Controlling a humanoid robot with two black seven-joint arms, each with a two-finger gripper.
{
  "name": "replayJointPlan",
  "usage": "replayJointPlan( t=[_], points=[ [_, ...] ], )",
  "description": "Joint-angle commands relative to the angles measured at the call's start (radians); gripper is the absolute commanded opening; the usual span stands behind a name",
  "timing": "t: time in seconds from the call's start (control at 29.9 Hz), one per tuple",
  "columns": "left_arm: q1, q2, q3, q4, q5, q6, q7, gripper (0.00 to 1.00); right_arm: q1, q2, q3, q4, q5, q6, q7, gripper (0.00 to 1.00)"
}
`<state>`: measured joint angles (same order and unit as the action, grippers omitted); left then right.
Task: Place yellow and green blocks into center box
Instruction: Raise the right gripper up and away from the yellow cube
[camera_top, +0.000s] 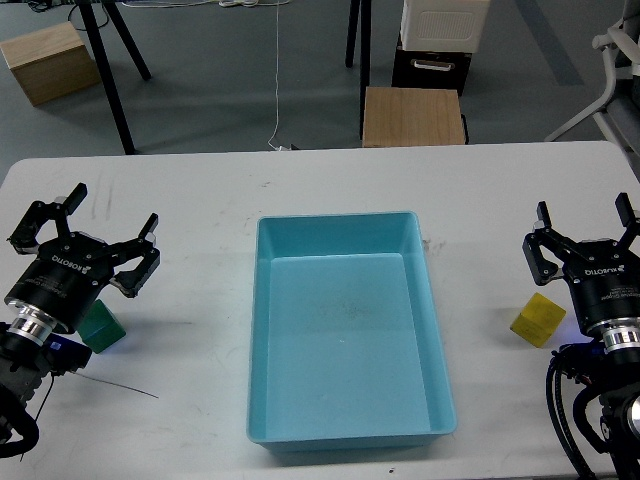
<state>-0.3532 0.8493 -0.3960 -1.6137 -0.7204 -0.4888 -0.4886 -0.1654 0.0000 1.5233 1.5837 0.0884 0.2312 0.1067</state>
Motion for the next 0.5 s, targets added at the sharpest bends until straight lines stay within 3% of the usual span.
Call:
replayJointPlan(
  t=[0.0,0.27,0.33,0.47],
  points=[
    [0.003,0.001,-0.001,0.000,-0.001,0.000,0.000,1.00,0.000,0.000,0.006,-0.004,0.001,0.002,0.004,0.99],
    [0.003,0.001,-0.004,0.000,-0.001,0.000,0.000,1.00,0.039,0.000,0.003,-0.024,-0.036,0.023,0.004,0.99],
    [0.003,0.001,-0.006,0.000,0.001,0.000,0.000,1.00,0.095,-0.002,0.001,-0.033,-0.108,0.023,0.004,0.99],
    [0.003,0.002,-0.006,0.001,0.001,0.000,0.000,1.00,0.216,-0.126,0.006,-0.071,-0.393,0.014,0.021,0.99]
  ],
)
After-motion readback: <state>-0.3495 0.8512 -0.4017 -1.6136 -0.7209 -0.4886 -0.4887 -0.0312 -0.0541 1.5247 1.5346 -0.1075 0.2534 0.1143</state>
